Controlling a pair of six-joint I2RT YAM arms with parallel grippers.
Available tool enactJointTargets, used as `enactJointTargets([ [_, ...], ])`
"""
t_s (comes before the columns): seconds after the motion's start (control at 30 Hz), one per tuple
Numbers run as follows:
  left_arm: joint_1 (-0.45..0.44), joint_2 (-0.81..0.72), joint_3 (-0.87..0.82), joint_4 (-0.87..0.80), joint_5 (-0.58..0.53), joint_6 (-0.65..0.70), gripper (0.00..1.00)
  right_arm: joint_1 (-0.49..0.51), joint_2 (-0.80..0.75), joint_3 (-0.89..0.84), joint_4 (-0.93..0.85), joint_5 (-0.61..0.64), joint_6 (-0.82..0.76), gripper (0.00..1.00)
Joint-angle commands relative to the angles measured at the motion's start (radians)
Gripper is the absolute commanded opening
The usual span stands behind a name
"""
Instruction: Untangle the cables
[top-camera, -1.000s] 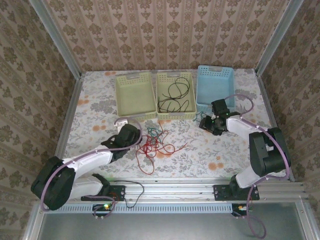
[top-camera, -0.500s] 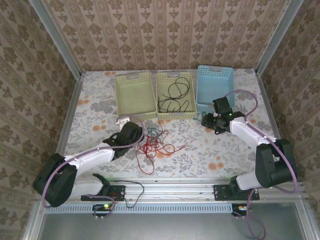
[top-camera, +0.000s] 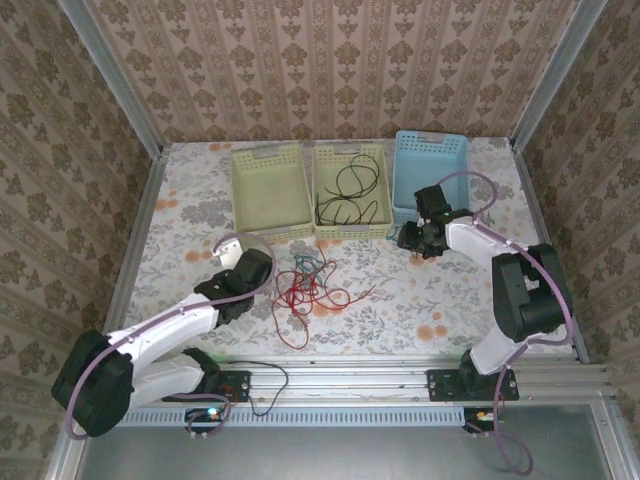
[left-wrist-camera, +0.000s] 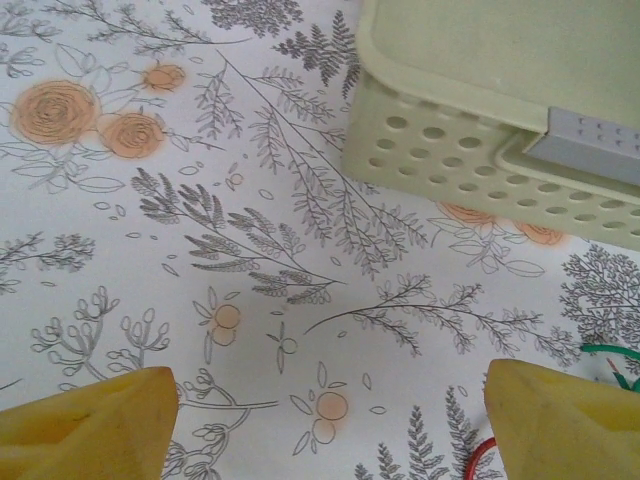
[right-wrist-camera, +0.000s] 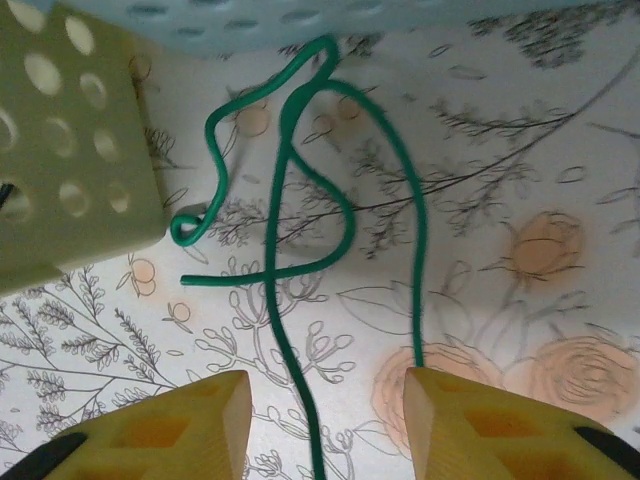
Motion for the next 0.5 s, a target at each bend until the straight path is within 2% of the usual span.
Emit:
enactJointTargets([
  [0.0, -0.004, -0.011, 0.012, -0.042, -0.029, -0.024, 0.81, 0.018, 0.04, 0.019, -0.001, -0.041, -0.01, 0.37],
  [0.07, -0.004, -0.002, 0.011, -0.008, 0.004, 0.001, 0.81, 0.017, 0.045, 0.011, 0.011, -0.054, 0.007, 0.19],
  [0.17, -0.004, 0.016, 0.011, 0.077, 0.073, 0.064, 0.81, 0.018, 0.011, -0.014, 0.03, -0.073, 0.018, 0.0],
  [0.47, -0.01, 0.112, 0.038, 0.314, 0.316, 0.244, 0.81, 0.018, -0.175, -0.087, 0.012, -0.249, 0.033, 0.0],
])
